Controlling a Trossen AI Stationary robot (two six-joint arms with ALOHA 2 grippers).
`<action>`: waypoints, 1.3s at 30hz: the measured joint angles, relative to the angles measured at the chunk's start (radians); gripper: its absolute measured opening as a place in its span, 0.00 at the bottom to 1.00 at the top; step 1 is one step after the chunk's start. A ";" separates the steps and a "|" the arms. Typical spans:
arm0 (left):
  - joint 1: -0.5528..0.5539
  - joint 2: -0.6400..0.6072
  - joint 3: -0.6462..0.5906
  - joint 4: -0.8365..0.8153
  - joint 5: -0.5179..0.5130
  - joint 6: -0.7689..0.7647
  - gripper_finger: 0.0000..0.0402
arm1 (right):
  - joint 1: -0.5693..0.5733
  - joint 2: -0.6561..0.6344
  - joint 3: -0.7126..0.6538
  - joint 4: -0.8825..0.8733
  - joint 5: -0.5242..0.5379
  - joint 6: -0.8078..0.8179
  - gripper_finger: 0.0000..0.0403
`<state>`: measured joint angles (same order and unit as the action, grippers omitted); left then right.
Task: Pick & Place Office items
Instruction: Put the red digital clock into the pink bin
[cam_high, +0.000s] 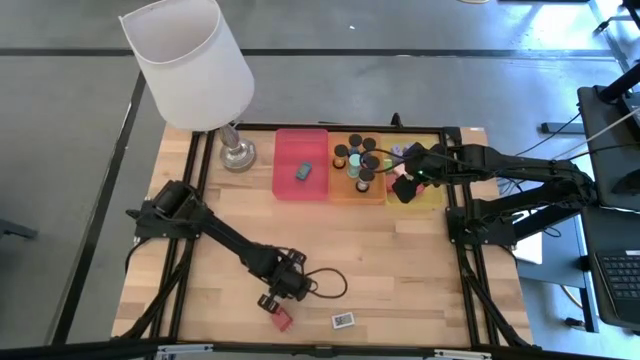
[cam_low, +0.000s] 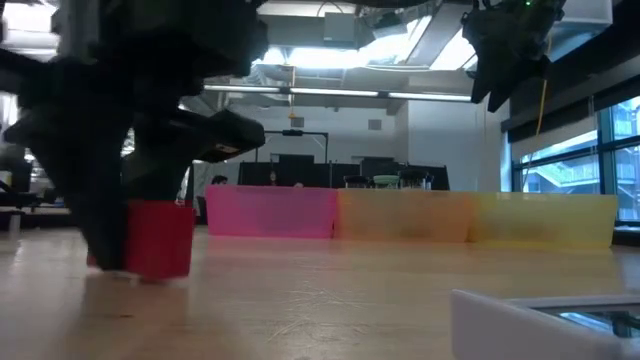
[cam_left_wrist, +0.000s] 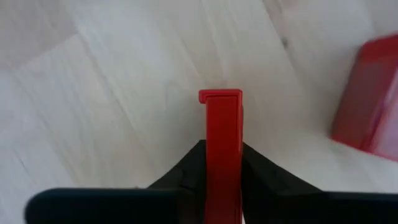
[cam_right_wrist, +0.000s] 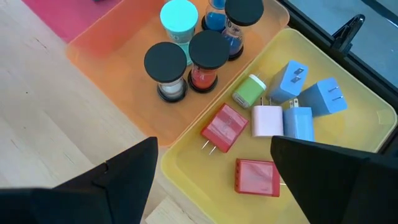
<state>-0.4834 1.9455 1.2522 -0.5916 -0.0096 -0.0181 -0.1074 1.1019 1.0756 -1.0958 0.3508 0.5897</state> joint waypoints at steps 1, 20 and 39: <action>0.009 -0.010 0.000 0.001 0.012 -0.012 0.13 | 0.000 0.000 0.000 0.000 0.000 0.000 0.78; 0.414 -0.335 0.002 0.015 -0.356 -0.370 0.15 | 0.000 0.000 0.000 0.036 0.032 -0.057 0.78; 0.729 -0.090 0.002 0.016 -0.213 -0.809 0.15 | 0.000 0.000 0.000 0.094 0.035 -0.126 0.78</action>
<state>0.2451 1.8555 1.2545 -0.5758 -0.2230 -0.8272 -0.1074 1.1019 1.0752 -1.0019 0.3855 0.4637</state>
